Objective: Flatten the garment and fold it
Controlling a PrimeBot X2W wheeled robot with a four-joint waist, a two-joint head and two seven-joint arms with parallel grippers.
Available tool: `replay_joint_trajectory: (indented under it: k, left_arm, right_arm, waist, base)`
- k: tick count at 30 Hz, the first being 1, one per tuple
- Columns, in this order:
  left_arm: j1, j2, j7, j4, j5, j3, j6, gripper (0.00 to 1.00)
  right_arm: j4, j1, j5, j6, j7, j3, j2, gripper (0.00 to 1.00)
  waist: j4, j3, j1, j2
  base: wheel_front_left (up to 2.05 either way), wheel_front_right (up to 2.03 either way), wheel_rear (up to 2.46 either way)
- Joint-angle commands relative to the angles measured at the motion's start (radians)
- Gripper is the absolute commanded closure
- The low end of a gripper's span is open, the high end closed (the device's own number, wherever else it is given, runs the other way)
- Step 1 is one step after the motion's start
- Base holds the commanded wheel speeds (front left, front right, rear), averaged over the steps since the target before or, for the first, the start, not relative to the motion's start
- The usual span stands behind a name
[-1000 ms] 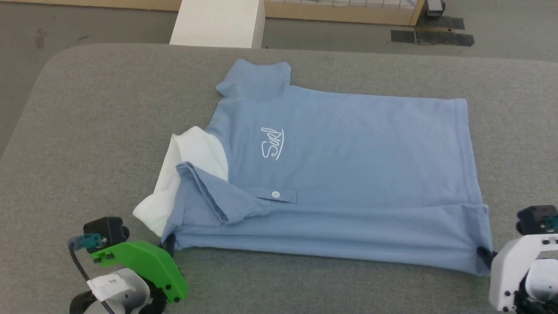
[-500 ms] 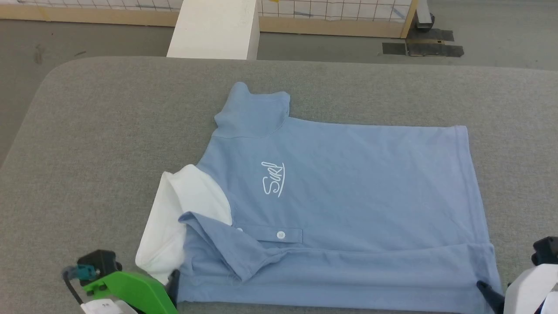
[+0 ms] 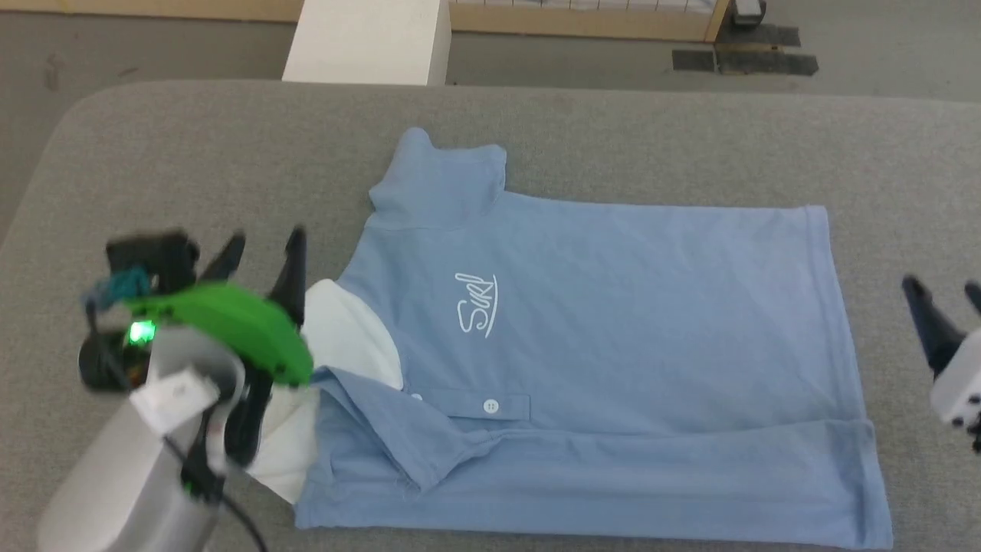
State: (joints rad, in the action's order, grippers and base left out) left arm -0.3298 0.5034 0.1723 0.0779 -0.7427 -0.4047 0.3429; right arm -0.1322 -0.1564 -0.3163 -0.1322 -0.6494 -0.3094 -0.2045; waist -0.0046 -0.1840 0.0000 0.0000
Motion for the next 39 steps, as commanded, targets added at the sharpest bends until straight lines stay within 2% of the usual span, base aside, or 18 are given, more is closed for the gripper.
replay_joint_trajectory:
  k: [1,7,11,14,17,22,26,29,30,32,35,39]
  left_arm:
    - [-0.076,-0.014,-0.009,-0.038,0.023,-0.017,-0.029,0.0]
    - [-0.358,-0.087,0.032,-0.273,0.047,-0.078,-0.127,0.0]
    - [-0.525,-0.12,0.096,-0.425,0.045,-0.09,-0.157,0.0]
    - [-0.631,-0.139,0.199,-0.532,0.033,-0.111,-0.173,0.0]
    - [-0.717,-0.152,0.278,-0.599,0.023,-0.118,-0.175,0.0]
    - [-0.817,-0.155,0.426,-0.691,0.031,-0.147,-0.147,0.0]
    - [-0.843,-0.144,0.557,-0.741,0.052,-0.195,-0.126,0.0]
    - [-0.835,-0.148,0.614,-0.756,0.043,-0.203,-0.104,0.0]
    - [-0.827,-0.148,0.632,-0.76,0.04,-0.205,-0.095,0.55]
    - [-0.813,-0.145,0.634,-0.756,0.033,-0.201,-0.085,1.0]
    - [-0.787,-0.147,0.573,-0.726,0.017,-0.178,-0.095,1.0]
    - [-0.748,-0.151,0.443,-0.665,-0.01,-0.144,-0.153,1.0]
  right_arm:
    - [0.01,-0.042,0.004,0.002,0.009,0.001,0.004,0.0]
    - [0.036,-0.172,0.011,0.002,0.03,0.025,0.003,0.0]
    - [0.043,-0.234,0.002,0.002,0.039,0.059,0.012,0.0]
    - [0.051,-0.263,-0.002,0.002,0.05,0.079,0.012,0.0]
    - [0.057,-0.271,-0.008,0.002,0.062,0.091,0.014,0.0]
    - [0.076,-0.263,-0.018,0.002,0.086,0.101,0.015,0.0]
    - [0.089,-0.257,-0.021,0.002,0.104,0.093,0.008,0.0]
    - [0.093,-0.253,-0.021,0.002,0.111,0.09,0.003,0.0]
    - [0.095,-0.252,-0.022,0.002,0.113,0.089,0.002,0.0]
    - [0.099,-0.254,-0.022,0.002,0.113,0.09,-0.001,0.0]
    - [0.102,-0.261,-0.021,0.002,0.112,0.095,-0.011,0.0]
    - [0.102,-0.28,-0.013,0.002,0.099,0.106,-0.042,0.0]
  waist:
    - [-0.005,-0.052,0.0,0.0]
    - [-0.029,-0.165,0.0,0.0]
    - [-0.06,-0.245,0.0,0.0]
    - [-0.083,-0.292,0.0,0.0]
    - [-0.102,-0.331,0.0,0.0]
    - [-0.13,-0.378,0.0,0.0]
    - [-0.14,-0.394,0.0,0.0]
    - [-0.14,-0.399,0.0,0.0]
    - [-0.139,-0.4,0.0,0.0]
    - [-0.137,-0.397,0.0,0.0]
    - [-0.126,-0.386,0.0,0.0]
    - [-0.103,-0.359,0.0,0.0]
  base:
    - [0.0,0.0,0.0]
    - [0.0,0.0,0.0]
    - [0.0,0.0,0.0]
    - [0.0,0.0,0.0]
    - [0.0,0.0,0.0]
    - [0.0,0.0,0.0]
    - [0.0,0.0,0.0]
    - [0.0,0.0,0.0]
    - [0.0,0.0,0.0]
    - [0.0,0.0,0.0]
    - [0.0,0.0,0.0]
    - [0.0,0.0,0.0]
